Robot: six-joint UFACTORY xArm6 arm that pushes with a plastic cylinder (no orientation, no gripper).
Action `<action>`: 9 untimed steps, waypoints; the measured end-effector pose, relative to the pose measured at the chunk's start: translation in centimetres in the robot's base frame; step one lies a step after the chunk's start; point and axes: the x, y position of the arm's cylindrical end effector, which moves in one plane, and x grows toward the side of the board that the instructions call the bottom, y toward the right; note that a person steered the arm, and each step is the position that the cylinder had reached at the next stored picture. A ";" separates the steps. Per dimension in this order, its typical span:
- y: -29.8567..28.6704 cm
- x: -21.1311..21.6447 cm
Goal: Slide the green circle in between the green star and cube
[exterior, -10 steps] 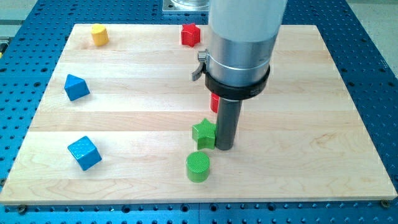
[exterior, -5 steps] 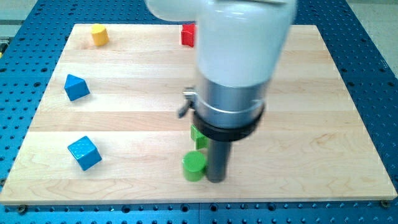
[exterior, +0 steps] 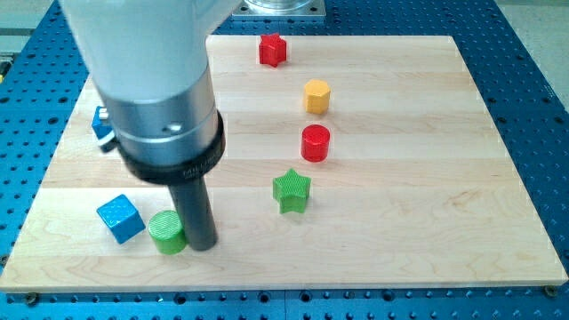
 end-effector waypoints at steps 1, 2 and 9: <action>-2.1 2.5; -6.4 3.3; -2.6 -0.8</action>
